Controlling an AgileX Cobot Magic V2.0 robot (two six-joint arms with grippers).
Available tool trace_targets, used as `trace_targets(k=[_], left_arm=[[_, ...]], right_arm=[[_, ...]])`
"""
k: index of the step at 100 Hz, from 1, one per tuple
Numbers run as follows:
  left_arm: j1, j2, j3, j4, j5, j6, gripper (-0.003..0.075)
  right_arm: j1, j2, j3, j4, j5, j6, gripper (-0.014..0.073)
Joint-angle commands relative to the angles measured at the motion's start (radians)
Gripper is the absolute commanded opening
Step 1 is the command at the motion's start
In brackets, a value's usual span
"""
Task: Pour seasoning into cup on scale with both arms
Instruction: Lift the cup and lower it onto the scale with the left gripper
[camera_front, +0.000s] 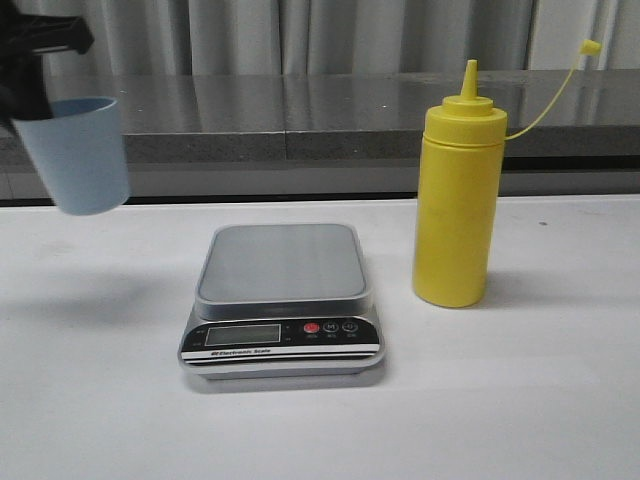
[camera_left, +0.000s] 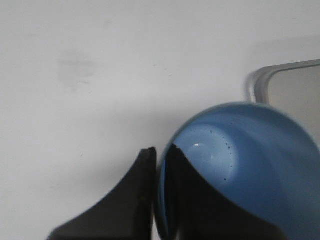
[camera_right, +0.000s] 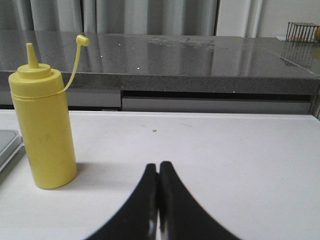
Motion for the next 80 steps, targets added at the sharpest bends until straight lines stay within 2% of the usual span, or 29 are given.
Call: trace_targets(k=[1, 22, 43, 80], left_arm=[[-0.069, -0.049, -0.076, -0.02, -0.015, 0.005, -0.002], [-0.213, 0.019, -0.182, -0.02, -0.017, 0.005, -0.002], [-0.312, 0.139, -0.29, 0.001, 0.022, 0.005, -0.002], [-0.353, 0.254, -0.35, 0.022, 0.058, 0.005, -0.002]], right_arm=[[-0.005, -0.02, -0.022, -0.011, -0.083, 0.0, -0.0067], [-0.005, -0.02, -0.022, -0.011, -0.083, 0.0, -0.0067], [-0.005, -0.02, -0.022, -0.011, -0.083, 0.0, -0.0067], [-0.005, -0.02, -0.022, -0.011, -0.083, 0.0, -0.0067]])
